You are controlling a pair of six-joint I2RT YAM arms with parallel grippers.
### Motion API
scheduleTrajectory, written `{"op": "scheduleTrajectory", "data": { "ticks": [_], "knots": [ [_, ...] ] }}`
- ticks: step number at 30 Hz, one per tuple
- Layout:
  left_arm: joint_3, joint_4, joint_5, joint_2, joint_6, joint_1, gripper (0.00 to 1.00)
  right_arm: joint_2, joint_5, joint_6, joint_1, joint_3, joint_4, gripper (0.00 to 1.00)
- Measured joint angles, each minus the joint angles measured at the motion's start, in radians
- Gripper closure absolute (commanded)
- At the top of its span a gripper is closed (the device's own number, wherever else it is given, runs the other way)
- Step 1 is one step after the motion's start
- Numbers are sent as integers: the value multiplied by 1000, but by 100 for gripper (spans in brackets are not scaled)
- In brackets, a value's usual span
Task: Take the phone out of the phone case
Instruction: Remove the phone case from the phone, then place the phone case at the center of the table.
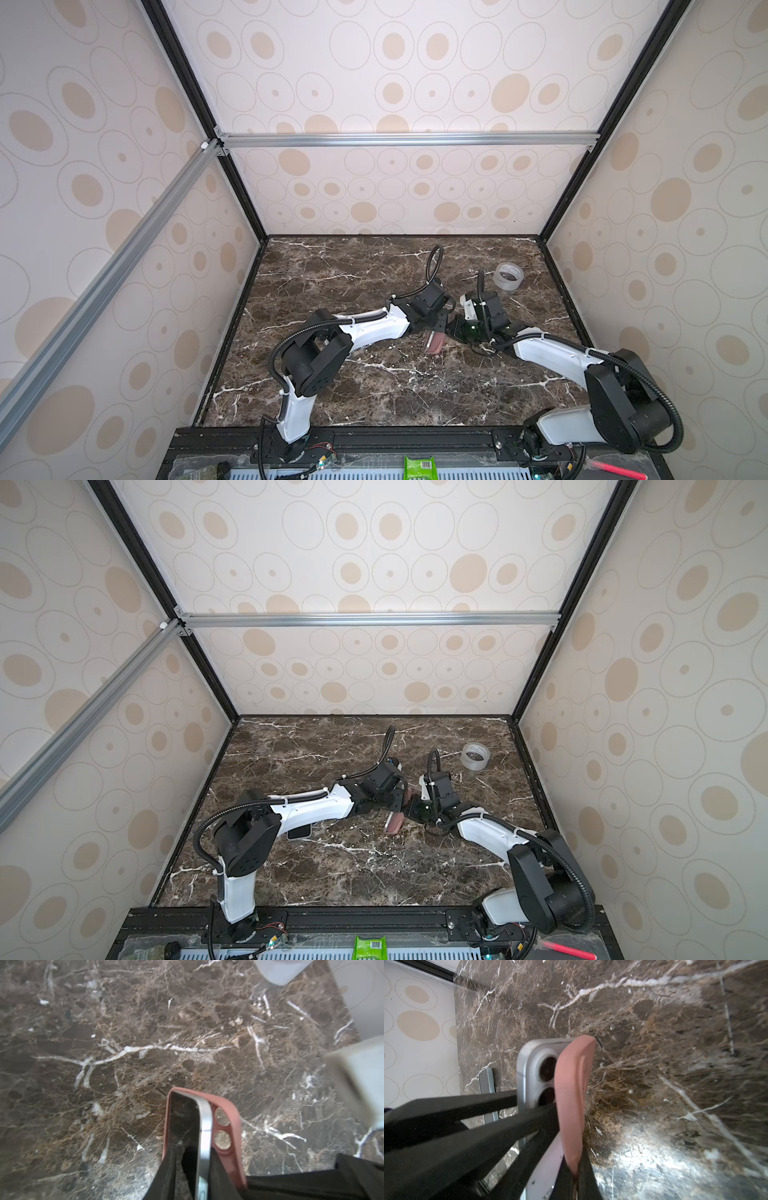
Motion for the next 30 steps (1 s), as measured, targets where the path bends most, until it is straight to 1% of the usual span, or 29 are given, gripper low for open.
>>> {"op": "scheduleTrajectory", "data": {
  "ticks": [2, 9, 15, 18, 21, 25, 30],
  "knots": [
    [0, -18, -9, 5, 3, 0, 86, 0, 0, 0, 0, 1, 0, 100],
    [2, -38, -29, 9, 19, 1, 96, 0, 2, 0, 0, 5, -4, 100],
    [2, -38, -32, 8, 19, 1, 100, 0, 10, -7, 0, 5, -8, 100],
    [1, -38, -32, -14, 24, 1, 100, -8, 37, -25, 0, 9, -35, 100],
    [-26, -12, -14, -74, 37, 1, 100, -20, 68, -47, 0, 23, -57, 100],
    [-70, 63, 33, -198, 55, 3, 100, -38, 89, -71, -2, 36, -76, 100],
    [-70, 105, 41, -277, 80, 6, 100, -41, 60, -89, -42, 37, -82, 100]
  ]
}}
